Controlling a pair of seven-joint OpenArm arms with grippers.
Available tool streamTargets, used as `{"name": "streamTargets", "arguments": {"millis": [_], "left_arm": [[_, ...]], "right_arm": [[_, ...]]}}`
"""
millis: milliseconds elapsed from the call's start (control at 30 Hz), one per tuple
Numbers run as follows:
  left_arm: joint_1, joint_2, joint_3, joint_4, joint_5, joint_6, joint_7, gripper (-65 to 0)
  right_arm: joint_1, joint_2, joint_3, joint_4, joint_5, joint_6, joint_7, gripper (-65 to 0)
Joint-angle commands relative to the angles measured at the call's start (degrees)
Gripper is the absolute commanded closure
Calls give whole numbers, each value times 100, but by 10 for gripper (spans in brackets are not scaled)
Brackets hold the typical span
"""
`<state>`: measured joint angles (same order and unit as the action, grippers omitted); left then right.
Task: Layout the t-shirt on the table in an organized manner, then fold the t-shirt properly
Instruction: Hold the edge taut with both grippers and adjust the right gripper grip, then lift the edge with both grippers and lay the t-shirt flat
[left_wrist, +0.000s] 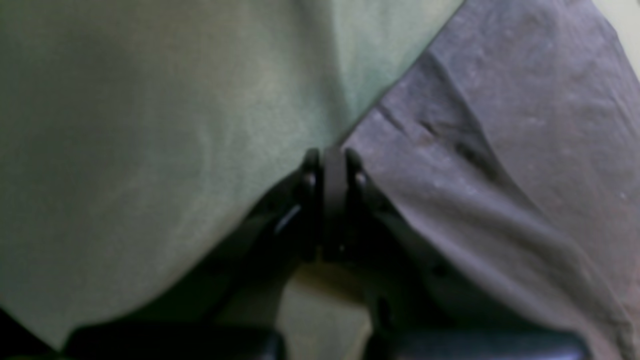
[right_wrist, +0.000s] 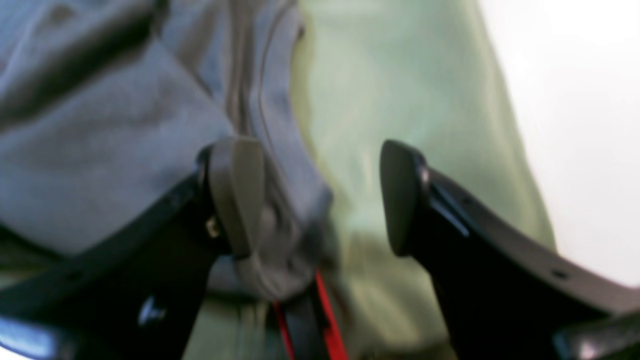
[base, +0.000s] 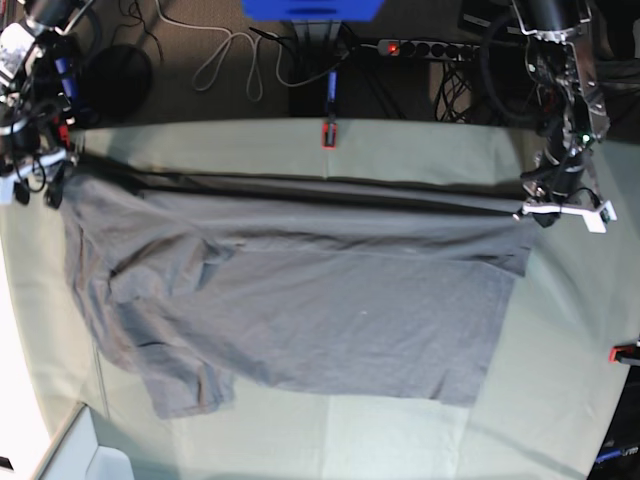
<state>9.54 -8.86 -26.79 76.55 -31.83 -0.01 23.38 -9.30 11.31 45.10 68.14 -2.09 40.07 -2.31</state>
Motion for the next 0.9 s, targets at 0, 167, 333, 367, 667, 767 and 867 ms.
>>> {"name": "streamTargets", "arguments": {"millis": [0, 167, 333, 367, 667, 767, 867], "left_arm": [[-44, -76, -16, 120, -3, 5, -144, 0], [-44, -85, -7, 120, -3, 5, -144, 0], [-44, -76, 2, 120, -3, 5, -144, 0], [-53, -76, 2, 120, -3, 5, -144, 0], [-88, -103, 2, 120, -3, 5, -144, 0], [-97, -103, 2, 120, -3, 5, -144, 0], [-88, -103, -7, 112, -3, 5, -144, 0]], "right_arm": [[3, 113, -5, 100, 116, -7, 147, -379], [-85, -1, -13, 654, 125, -7, 138, -380], [-419, -274, -163, 1445, 108, -7, 129, -380], [-481, -327, -181, 1481, 99, -7, 129, -380], [-217, -309, -374, 276, 90, -7, 24, -380], [-121, -107, -409, -172, 90, -7, 24, -380], [38, 16, -409, -550, 90, -7, 24, -378]]}}
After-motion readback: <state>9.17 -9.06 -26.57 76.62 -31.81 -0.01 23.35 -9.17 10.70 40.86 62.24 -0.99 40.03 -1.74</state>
